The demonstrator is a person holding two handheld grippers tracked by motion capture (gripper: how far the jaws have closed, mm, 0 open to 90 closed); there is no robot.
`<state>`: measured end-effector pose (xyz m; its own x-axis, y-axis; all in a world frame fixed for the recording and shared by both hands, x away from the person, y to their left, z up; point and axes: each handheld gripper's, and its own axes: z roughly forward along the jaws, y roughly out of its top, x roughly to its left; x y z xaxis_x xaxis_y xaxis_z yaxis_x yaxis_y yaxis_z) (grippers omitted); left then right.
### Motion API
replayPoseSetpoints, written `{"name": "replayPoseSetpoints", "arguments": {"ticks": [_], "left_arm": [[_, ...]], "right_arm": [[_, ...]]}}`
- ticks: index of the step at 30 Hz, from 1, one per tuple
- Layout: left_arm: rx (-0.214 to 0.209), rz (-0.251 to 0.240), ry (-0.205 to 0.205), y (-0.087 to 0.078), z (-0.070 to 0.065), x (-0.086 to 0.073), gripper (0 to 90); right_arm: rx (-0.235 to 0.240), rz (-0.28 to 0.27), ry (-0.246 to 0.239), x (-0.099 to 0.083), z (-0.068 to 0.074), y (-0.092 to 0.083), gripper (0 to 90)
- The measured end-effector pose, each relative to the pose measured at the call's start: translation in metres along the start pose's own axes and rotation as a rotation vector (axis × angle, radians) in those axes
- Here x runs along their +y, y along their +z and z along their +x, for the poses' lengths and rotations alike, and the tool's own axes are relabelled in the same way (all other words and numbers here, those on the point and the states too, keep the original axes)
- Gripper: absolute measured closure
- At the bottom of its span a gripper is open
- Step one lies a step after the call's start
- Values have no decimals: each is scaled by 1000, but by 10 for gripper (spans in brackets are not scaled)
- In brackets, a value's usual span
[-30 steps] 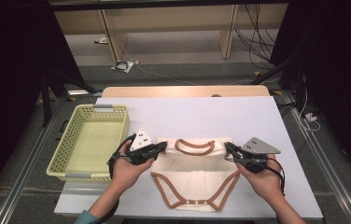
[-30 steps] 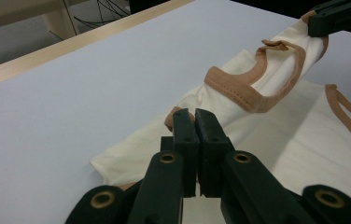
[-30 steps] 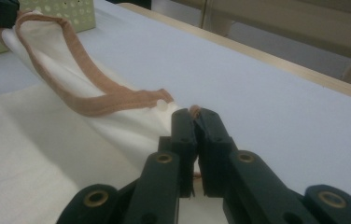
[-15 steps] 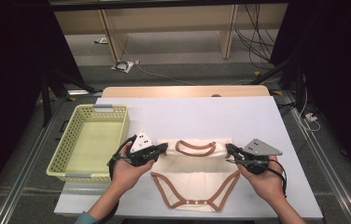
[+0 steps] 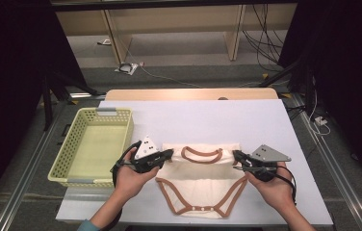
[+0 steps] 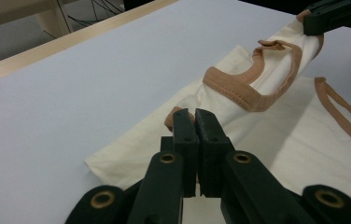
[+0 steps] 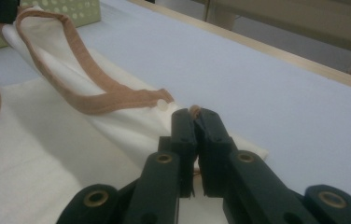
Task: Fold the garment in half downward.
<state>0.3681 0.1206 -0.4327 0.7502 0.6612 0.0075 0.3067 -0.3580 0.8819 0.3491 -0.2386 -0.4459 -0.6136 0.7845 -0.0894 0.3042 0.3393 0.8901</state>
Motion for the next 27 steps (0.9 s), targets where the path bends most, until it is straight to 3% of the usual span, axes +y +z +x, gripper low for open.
{"name": "replayPoseSetpoints", "arguments": {"ticks": [27], "left_arm": [[-26,11,14,2,-10,-1,876]], "right_arm": [[16,16,6,-4,2,-7,861]]}}
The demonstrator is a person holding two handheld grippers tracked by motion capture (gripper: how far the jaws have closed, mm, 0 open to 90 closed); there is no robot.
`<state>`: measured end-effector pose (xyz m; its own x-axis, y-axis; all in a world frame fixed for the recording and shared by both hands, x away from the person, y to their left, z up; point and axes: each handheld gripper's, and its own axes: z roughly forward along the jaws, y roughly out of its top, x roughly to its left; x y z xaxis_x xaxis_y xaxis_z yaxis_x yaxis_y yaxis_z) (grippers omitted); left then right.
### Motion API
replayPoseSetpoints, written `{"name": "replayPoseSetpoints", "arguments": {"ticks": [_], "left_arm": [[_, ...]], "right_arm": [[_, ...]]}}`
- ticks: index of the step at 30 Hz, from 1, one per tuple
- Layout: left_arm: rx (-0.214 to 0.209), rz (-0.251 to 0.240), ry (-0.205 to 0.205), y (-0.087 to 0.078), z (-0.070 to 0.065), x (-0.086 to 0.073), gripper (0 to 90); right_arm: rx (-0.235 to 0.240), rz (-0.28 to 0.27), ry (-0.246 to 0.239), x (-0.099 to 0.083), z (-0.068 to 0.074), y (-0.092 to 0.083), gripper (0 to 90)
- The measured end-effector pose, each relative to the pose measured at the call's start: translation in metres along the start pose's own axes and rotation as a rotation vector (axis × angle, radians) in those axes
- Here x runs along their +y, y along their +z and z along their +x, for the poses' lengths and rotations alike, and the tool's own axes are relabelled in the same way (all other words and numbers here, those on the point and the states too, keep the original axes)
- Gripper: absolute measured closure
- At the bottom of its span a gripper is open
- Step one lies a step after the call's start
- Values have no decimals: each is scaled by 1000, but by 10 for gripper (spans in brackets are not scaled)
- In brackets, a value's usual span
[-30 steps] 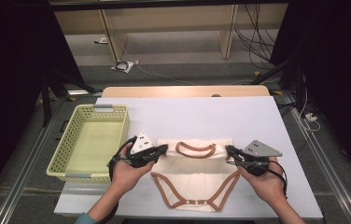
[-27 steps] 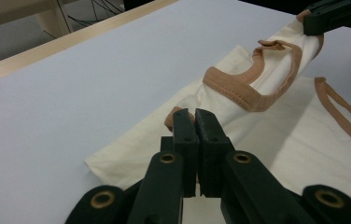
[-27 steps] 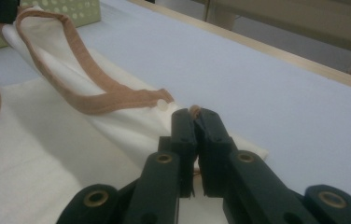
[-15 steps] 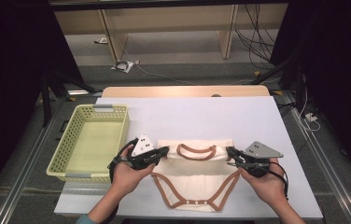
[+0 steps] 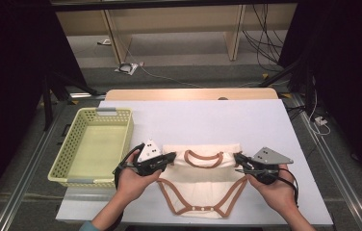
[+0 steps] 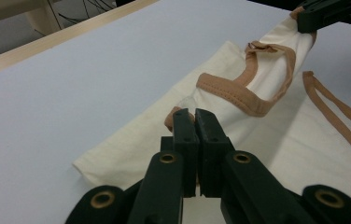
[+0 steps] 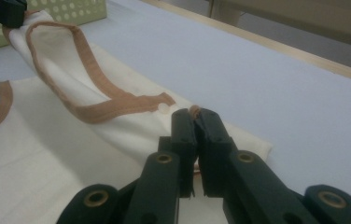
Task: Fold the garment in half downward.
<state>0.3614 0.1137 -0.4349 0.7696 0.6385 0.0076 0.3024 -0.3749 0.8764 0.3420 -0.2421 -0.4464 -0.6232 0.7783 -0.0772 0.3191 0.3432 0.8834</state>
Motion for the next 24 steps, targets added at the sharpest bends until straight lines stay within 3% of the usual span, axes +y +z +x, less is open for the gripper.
{"name": "replayPoseSetpoints", "arguments": {"ticks": [24], "left_arm": [[-13,12,15,-7,-8,-6,876]], "right_arm": [[8,6,-3,-4,3,-7,861]]}}
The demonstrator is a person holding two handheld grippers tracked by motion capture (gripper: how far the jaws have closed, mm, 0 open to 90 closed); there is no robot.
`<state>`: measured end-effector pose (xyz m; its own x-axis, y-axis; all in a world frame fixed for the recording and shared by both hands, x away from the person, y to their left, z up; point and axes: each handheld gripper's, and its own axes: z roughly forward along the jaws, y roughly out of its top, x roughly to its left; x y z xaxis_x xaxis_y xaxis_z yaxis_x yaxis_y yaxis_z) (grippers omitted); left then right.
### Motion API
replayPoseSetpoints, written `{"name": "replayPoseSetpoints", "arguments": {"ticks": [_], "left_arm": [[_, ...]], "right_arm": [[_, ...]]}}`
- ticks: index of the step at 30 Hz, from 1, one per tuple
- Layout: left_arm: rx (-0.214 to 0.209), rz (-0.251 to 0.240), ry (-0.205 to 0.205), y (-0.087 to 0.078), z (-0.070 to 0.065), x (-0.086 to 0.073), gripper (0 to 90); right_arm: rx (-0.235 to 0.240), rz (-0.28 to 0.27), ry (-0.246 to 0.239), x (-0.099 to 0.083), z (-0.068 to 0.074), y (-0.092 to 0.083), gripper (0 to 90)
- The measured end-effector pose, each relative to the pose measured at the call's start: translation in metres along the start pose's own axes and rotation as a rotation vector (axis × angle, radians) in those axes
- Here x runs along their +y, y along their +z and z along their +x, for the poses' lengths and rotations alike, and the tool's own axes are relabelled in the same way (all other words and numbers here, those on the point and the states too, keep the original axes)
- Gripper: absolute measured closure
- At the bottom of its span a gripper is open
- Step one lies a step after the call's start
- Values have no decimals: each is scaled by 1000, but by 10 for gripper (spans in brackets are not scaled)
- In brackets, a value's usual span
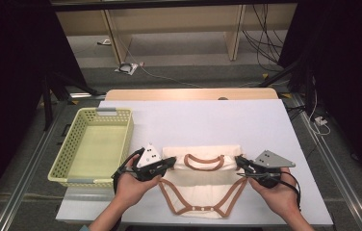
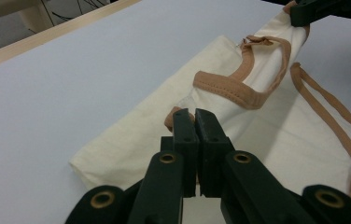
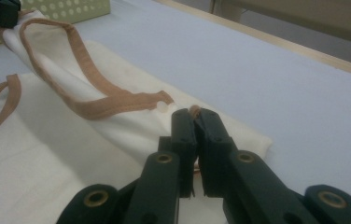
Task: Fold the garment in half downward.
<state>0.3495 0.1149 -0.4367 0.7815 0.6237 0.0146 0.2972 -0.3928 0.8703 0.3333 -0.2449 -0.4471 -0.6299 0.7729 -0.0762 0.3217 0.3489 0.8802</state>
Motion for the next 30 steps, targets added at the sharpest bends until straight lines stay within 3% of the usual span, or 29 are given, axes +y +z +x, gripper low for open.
{"name": "replayPoseSetpoints", "arguments": {"ticks": [30], "left_arm": [[-5,12,16,-7,-6,-5,876]], "right_arm": [[24,11,-11,-5,8,-8,861]]}}
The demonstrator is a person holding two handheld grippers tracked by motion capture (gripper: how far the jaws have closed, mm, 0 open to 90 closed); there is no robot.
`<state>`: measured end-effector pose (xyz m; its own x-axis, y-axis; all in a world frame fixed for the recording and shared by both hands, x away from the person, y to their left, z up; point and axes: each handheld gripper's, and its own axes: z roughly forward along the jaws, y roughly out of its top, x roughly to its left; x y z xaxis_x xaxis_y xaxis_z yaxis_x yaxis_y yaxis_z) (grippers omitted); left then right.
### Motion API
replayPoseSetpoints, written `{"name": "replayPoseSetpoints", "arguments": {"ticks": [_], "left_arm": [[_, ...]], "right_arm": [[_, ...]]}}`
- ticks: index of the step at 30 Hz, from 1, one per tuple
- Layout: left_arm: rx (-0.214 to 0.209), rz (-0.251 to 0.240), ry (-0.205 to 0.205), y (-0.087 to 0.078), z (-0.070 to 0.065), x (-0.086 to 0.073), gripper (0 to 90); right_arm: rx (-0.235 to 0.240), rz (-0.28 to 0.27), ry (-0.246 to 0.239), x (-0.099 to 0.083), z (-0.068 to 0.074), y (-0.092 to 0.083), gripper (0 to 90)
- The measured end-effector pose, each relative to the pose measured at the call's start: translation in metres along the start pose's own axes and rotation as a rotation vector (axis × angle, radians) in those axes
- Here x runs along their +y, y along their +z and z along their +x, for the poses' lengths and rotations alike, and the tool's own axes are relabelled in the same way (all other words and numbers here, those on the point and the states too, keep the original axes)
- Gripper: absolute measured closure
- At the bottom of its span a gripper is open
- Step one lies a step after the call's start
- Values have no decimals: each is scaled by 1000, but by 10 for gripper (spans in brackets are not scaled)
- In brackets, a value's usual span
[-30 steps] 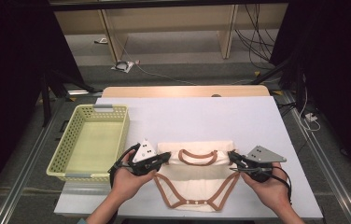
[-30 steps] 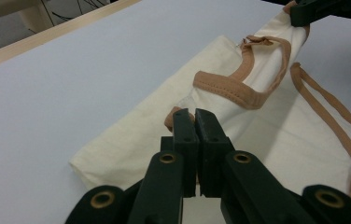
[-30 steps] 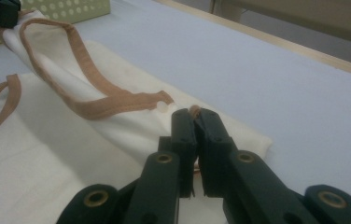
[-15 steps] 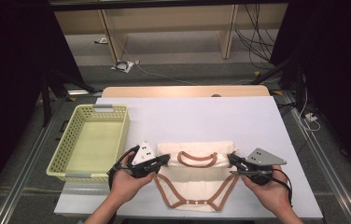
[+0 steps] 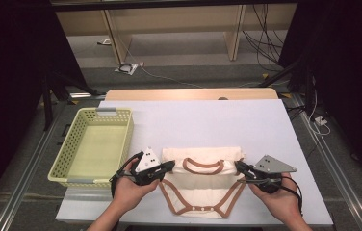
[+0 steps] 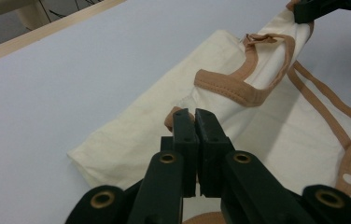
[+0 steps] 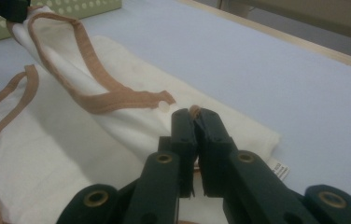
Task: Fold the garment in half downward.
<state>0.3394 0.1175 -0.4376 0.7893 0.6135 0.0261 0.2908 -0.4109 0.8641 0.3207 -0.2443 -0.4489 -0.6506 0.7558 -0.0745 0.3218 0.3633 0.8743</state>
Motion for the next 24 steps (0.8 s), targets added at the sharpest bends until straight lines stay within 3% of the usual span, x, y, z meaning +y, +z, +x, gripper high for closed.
{"name": "replayPoseSetpoints", "arguments": {"ticks": [24], "left_arm": [[-9,7,8,-5,-3,-1,876]], "right_arm": [[18,7,-16,-3,8,-6,860]]}}
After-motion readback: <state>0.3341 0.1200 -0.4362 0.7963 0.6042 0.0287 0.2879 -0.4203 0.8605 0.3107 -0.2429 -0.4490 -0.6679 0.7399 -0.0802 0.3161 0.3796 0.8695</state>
